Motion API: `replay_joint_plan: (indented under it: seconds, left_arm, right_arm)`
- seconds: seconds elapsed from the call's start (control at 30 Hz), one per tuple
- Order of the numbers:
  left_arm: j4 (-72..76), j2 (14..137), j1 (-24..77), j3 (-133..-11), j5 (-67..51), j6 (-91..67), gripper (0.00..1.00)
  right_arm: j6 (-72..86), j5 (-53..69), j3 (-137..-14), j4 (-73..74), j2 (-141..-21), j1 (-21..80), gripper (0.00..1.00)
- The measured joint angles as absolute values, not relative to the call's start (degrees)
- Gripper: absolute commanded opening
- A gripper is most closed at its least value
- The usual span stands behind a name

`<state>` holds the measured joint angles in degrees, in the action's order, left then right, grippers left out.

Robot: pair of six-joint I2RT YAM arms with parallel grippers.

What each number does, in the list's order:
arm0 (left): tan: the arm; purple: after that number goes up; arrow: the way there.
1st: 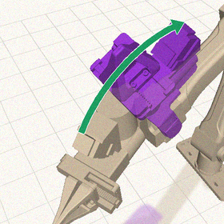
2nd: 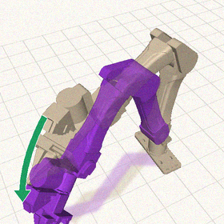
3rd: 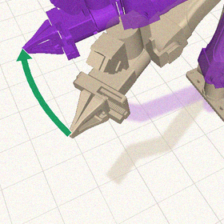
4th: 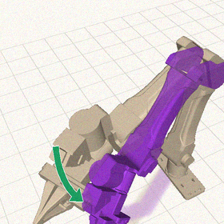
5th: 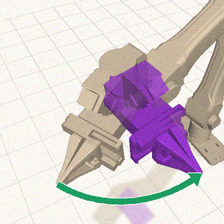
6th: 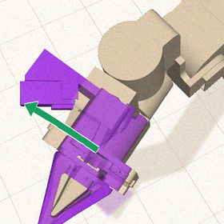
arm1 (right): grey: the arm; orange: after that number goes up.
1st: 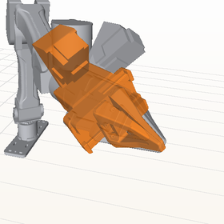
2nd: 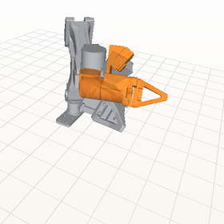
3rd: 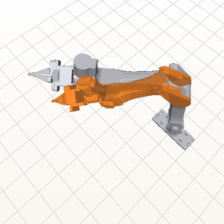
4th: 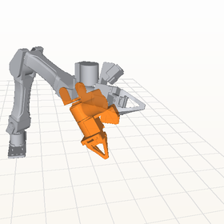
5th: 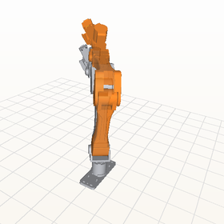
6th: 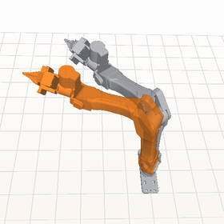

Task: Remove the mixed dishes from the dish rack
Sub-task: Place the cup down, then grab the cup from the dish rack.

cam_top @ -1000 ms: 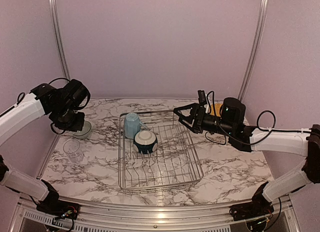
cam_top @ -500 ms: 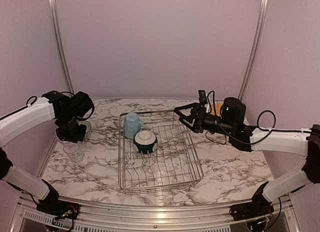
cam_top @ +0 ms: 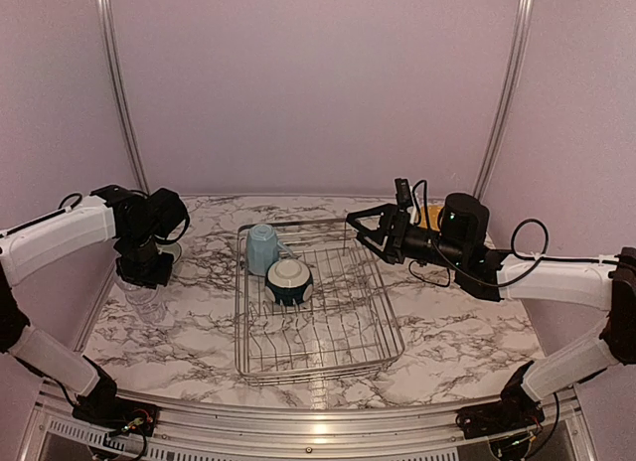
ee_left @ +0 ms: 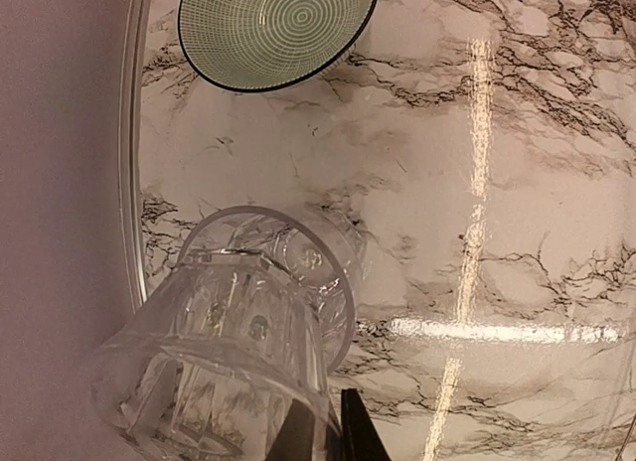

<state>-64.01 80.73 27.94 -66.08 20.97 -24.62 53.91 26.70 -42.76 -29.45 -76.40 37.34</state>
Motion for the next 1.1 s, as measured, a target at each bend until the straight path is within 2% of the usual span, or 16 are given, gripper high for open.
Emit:
replay_joint_plan:
  seconds: [0.13,0.33,0.93,1.1]
  left_arm:
    - [-63.11,81.45,27.68,-65.34,20.78,-24.62,0.0]
    - [-62.83,81.69,27.68,-64.73,20.51,-24.67,0.09]
    - [-63.81,81.49,27.64,-68.01,20.84,-25.98,0.57]
    - [-64.58,79.83,27.64,-70.46,20.88,-26.37,0.64]
  right_arm:
    - [53.91,26.7,-42.76,-29.45,-76.4,37.34,0.98]
    - [53.93,26.7,-42.76,-29.47,-76.4,37.34,0.98]
    - [53.89,26.68,-42.76,-29.39,-76.4,37.34,0.98]
    - [52.47,26.44,-42.89,-26.98,-76.4,37.34,0.98]
